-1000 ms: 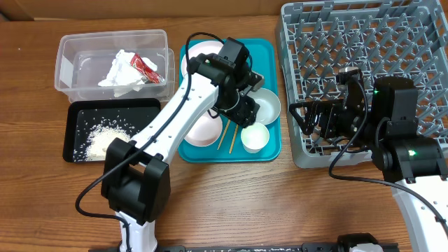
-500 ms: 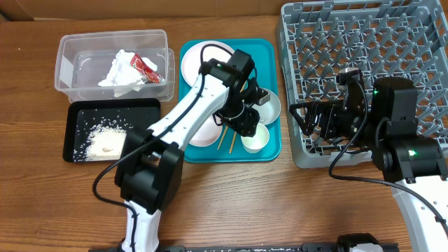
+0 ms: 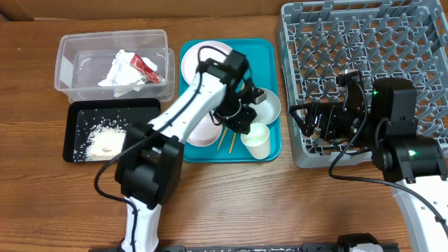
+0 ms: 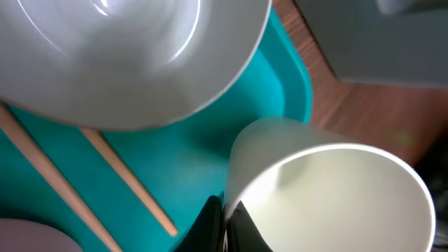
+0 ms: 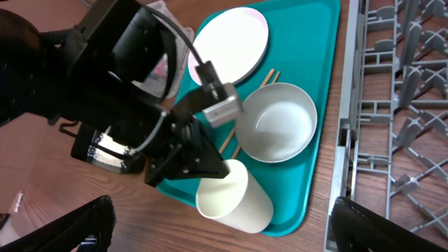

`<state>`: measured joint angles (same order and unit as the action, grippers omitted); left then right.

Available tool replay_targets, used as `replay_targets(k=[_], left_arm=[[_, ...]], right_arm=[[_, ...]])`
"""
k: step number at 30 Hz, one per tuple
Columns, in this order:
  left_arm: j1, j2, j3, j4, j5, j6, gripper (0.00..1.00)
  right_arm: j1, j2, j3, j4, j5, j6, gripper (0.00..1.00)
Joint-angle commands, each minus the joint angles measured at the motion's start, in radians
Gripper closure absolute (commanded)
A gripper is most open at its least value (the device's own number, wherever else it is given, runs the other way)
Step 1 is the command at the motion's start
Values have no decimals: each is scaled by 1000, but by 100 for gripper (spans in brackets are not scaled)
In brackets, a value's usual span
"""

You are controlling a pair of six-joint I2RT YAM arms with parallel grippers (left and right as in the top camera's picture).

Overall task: Sort waste into correct bins and load items into the dishwasher
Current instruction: 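Grasp the white cup with the left gripper and lift it, then hand the white cup from the left gripper to the right gripper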

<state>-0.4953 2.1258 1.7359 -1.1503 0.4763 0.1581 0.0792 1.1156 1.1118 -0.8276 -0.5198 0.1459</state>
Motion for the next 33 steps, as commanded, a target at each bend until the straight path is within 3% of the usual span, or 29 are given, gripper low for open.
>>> replay_targets(k=[1, 4, 7, 13, 20, 33], left_arm=[[103, 2, 16, -19, 348, 93, 96], [206, 2, 15, -28, 687, 183, 96], [291, 2, 15, -31, 894, 198, 96], [347, 2, 15, -92, 1089, 203, 96], [338, 2, 15, -126, 1106, 201, 96], [322, 2, 15, -153, 1105, 202, 96]], right_arm=[[-2, 0, 16, 17, 2, 69, 0], [-2, 21, 11, 47, -18, 117, 0], [-2, 62, 11, 101, -134, 115, 0], [-2, 181, 11, 251, -419, 59, 0], [-2, 301, 11, 480, -764, 61, 4], [11, 370, 10, 508, -711, 63, 10]])
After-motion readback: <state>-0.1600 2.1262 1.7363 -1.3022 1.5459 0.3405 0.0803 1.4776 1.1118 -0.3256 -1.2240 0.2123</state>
